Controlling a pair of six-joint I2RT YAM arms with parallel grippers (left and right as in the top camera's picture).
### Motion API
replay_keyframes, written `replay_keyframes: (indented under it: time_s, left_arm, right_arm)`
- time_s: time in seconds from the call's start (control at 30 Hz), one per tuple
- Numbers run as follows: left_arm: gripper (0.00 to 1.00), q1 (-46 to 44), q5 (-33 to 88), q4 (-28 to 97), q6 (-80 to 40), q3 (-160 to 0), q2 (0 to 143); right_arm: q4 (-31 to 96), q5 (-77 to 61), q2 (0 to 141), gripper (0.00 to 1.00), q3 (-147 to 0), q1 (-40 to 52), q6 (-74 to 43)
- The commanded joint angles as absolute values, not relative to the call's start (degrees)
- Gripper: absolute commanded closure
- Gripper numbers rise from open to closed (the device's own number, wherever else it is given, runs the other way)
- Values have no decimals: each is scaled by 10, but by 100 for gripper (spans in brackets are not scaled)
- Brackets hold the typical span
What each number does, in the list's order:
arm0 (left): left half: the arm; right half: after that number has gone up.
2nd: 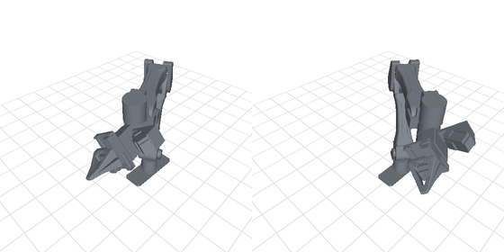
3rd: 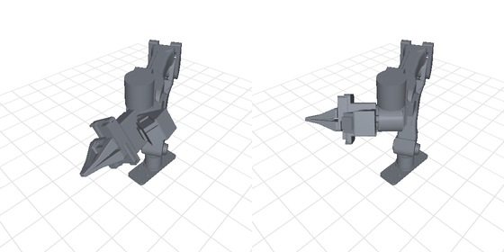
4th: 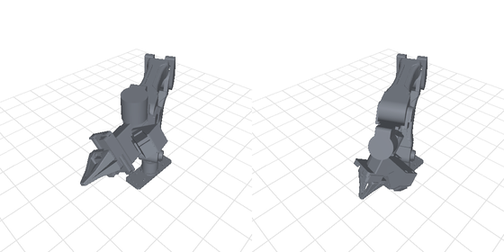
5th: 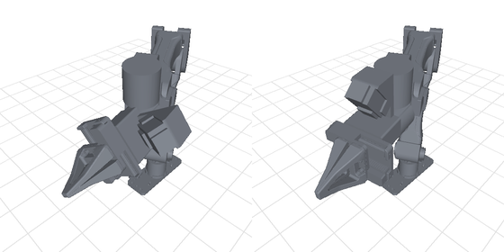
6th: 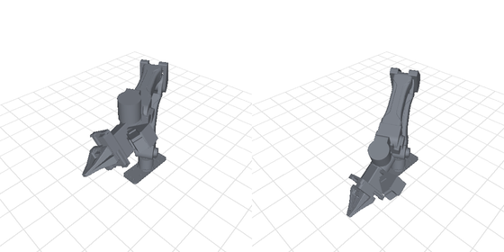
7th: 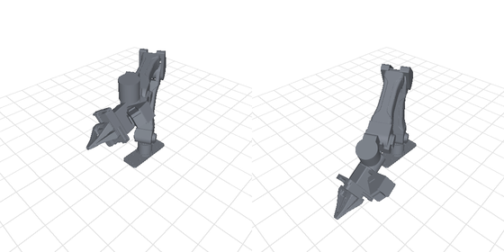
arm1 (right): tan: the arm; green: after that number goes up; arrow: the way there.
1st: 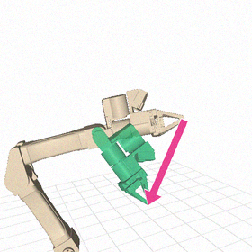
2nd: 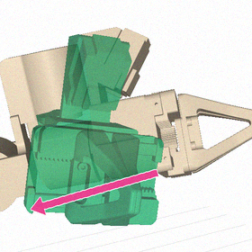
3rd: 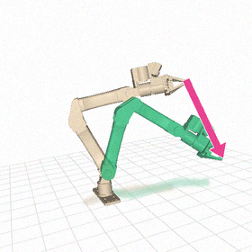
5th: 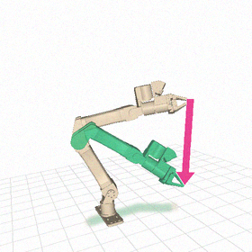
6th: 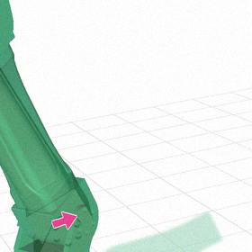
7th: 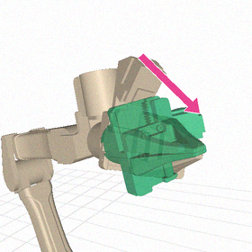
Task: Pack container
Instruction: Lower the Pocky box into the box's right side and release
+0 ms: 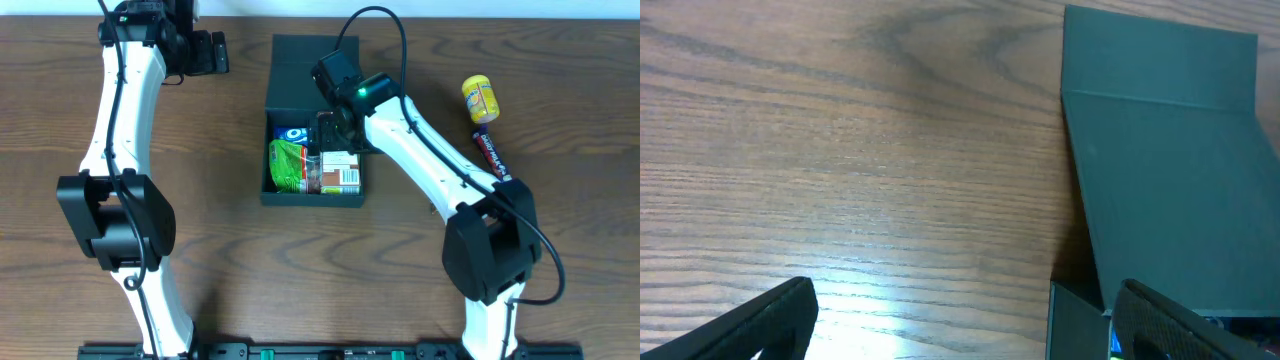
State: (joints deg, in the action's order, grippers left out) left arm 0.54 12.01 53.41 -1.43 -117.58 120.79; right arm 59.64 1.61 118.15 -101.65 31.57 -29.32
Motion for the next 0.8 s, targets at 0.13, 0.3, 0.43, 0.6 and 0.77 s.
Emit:
replay_keyframes:
  time_s: [0.13,0.3,0.43,0.6,0.77]
  left_arm:
    - [5,8,120,536,-8,-1174,1197]
    - [5,8,120,536,-8,-1174,1197]
    - [5,8,120,536,-8,-1174,1197]
    - [5,8,120,536,-8,-1174,1197]
    - [4,8,121,536,-8,-1174,1202]
  right_arm:
    - [594,27,1156,1,-1078,276,-255]
    - [576,-20,1145,14,-1115,265,-173]
    - [531,-138,1147,99,-1103,258,-112]
    - [477,-213,1149,99,-1056,255,-93]
    - [421,-282,1154,99,-1000,252,-89]
